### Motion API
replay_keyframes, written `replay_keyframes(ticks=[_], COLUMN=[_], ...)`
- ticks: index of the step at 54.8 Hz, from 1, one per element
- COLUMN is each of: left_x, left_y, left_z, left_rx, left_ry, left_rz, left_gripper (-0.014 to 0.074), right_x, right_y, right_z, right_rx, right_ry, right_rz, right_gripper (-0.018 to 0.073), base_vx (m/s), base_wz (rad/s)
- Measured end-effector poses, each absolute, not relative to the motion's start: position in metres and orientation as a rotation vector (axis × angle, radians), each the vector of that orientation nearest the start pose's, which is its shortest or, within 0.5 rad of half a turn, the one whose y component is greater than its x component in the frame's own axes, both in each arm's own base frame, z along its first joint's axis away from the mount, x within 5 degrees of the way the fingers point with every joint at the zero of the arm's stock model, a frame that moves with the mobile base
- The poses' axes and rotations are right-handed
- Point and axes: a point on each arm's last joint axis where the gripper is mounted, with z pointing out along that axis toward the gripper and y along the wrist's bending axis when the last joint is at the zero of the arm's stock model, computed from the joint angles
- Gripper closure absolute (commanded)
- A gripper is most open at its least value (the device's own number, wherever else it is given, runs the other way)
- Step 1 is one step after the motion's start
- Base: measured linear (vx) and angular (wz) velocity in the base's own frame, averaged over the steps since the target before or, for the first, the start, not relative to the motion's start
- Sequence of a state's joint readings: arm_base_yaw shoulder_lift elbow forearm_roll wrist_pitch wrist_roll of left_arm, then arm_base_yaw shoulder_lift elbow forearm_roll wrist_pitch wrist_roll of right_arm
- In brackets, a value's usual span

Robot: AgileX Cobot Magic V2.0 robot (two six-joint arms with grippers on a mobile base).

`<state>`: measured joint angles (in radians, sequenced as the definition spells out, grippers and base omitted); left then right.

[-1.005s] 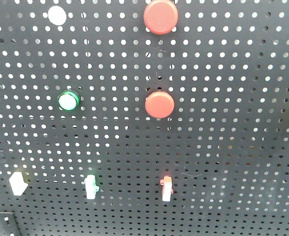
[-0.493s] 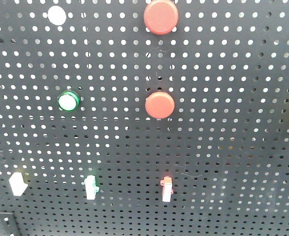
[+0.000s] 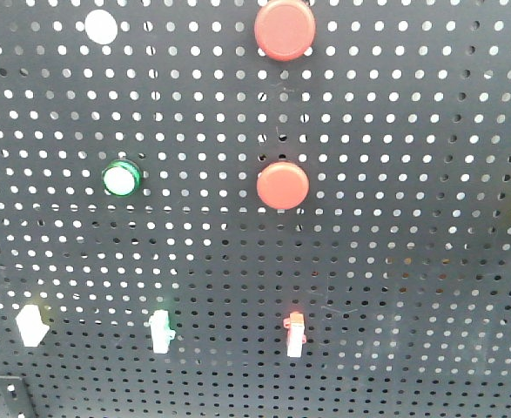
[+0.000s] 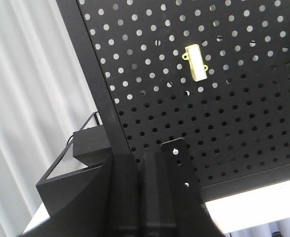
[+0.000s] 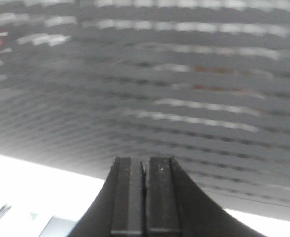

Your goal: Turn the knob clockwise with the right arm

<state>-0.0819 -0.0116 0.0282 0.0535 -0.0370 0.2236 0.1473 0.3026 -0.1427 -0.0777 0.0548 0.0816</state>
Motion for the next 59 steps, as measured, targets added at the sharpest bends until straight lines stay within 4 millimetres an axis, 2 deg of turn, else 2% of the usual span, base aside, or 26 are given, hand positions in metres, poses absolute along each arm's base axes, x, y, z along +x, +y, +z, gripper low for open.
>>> replay_keyframes(ticks=[11, 18, 59], left_x=[0.056, 0.056, 0.056], left_y=[-0.005, -0.005, -0.005], left_z=[0.208, 0.208, 0.208], left_rx=[0.263, 0.263, 0.263], left_ry=[1.441, 1.441, 1.441], left_rz=[0.158, 0.158, 0.158], left_gripper=[0.0603, 0.0603, 0.0603], right_x=[0.059, 0.057, 0.057], right_y=[0.002, 0.0, 0.0], right_z=[0.212, 0.202, 0.195], right_rx=[-0.034, -0.015, -0.007], right_ry=[1.548, 1.535, 1.59], right_rz=[0.009, -0.011, -0.012], right_gripper=[0.0564, 0.0564, 0.0564], base_vx=[0.0, 0.0, 0.0], base_wz=[0.0, 0.0, 0.0])
